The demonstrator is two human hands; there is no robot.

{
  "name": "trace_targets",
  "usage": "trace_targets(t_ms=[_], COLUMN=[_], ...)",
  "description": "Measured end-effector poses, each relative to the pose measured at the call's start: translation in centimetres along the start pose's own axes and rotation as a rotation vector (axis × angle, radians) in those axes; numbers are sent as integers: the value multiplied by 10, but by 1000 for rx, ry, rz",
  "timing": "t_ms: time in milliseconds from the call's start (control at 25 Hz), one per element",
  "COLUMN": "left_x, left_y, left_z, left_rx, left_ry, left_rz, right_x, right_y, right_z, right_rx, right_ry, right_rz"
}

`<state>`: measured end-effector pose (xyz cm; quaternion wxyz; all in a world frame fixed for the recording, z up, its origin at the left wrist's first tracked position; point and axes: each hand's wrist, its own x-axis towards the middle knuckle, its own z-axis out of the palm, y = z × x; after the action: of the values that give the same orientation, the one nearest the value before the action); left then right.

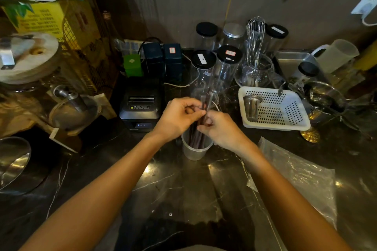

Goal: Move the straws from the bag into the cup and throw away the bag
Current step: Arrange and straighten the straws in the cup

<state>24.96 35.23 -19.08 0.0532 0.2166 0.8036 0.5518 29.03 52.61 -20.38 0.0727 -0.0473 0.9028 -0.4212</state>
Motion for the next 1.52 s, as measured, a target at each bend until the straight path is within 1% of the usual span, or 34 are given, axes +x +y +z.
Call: trace_targets(t_ms=[120, 320, 440, 520, 720, 800, 880, 960, 1040, 1120, 1240, 1400, 1520], left_x=[-5, -9, -8, -8, -10, -12, -13, -13, -12, -11, -12, -7, -3], left_y=[-13, -23, -25, -29, -43, -45, -47, -46, -44, -44, -42, -38, -39], left_z=[5, 1, -4, -2, 8, 7, 6, 6, 7, 8, 9, 6, 6], left_rx=[92, 116, 157, 157, 146, 139, 122, 116, 84, 61, 70, 123, 141], left_ry=[-37, 12, -24, -38, 70, 90, 56, 8, -17, -22, -28, -56, -59], left_rz=[-9, -42, -20, -24, -140, -178, -178, -154, -148, -164, -174, -84, -80], right_x=[-5, -4, 3, 6, 13, 13, 12, 12, 16, 18, 18, 21, 24], right_y=[4, 14, 20, 24, 37, 42, 43, 42, 42, 43, 41, 32, 29], right_z=[3, -8, -16, -15, -3, -3, -3, -4, -4, -4, -1, -4, -9], right_rx=[-40, -82, -84, -116, -208, -157, -67, 8, -12, -43, 49, 179, 179], right_ry=[0, 32, 88, 93, 53, 30, 30, 79, 145, 165, 111, 99, 63], right_rz=[-11, 53, 82, 83, 107, 116, 83, 28, -30, -43, -6, -19, -21])
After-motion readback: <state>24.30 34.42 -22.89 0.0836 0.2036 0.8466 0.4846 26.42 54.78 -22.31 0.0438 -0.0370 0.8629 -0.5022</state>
